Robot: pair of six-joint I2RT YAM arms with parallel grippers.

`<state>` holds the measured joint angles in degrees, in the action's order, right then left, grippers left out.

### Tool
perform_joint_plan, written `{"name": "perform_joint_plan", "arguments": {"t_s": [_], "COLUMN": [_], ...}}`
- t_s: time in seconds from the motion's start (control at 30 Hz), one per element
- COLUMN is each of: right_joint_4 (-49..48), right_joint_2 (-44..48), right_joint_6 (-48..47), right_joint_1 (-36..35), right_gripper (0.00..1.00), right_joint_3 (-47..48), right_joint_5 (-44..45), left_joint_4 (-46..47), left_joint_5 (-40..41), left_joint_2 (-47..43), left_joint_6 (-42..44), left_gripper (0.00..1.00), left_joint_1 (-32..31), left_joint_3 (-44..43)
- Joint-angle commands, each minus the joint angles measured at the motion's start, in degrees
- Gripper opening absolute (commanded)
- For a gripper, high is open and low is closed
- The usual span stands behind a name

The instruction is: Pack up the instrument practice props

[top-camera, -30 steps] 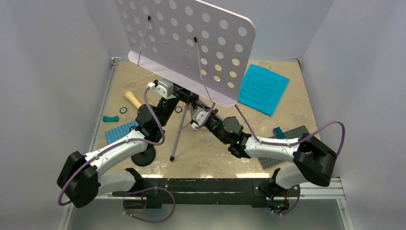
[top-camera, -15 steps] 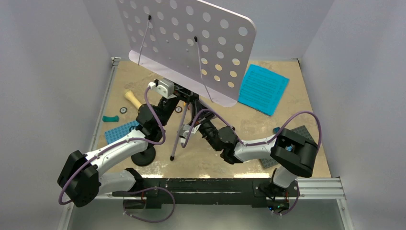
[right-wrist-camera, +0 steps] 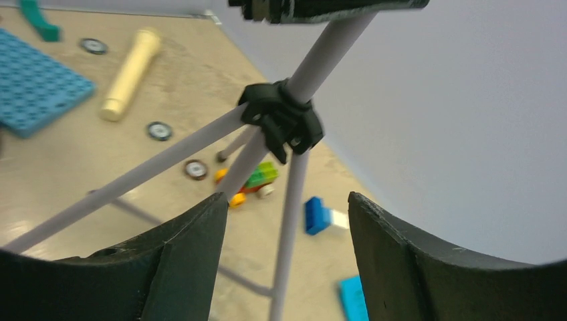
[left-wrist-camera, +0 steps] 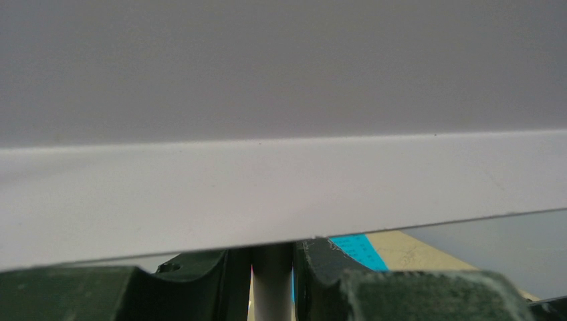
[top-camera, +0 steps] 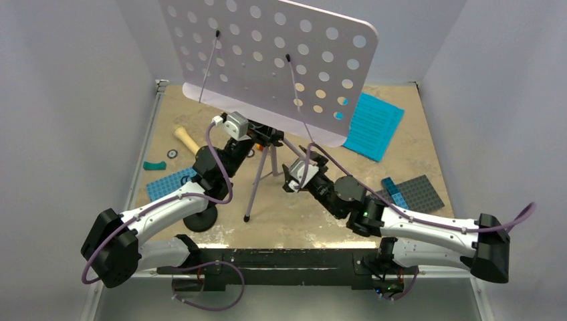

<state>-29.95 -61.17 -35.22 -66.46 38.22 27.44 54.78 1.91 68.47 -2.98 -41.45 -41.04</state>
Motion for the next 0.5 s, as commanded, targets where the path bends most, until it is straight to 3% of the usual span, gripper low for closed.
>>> {"name": "perform_joint_plan", "arguments": {"t_s": [0.0, 0.2, 0.47], "right_joint_4": [14.77, 21.89, 14.61], "right_joint_2": [6.58, 9.97, 16.78], "right_joint_6": [21.8, 37.27, 58.72], "right_joint_1": [0.32, 0.28, 0.43], "right_gripper": [0.7, 0.67, 0.65], "right_joint_3": [-2.99, -4.68, -14.8], "right_joint_5": [-7.0, -16.13, -17.67], "left_joint_4": [-12.25, -12.36, -9.13], "left_joint_5": [-0.73, -0.9, -1.6], "left_joint_2": [2.51, 2.79, 0.4], "left_joint_6": [-1.06, -1.88, -2.16], "left_gripper": [0.0, 0.0, 0.0], "left_joint_1": [-0.38, -0.41, -0.45], "left_joint_3": [1.68, 1.14, 3.76]}}
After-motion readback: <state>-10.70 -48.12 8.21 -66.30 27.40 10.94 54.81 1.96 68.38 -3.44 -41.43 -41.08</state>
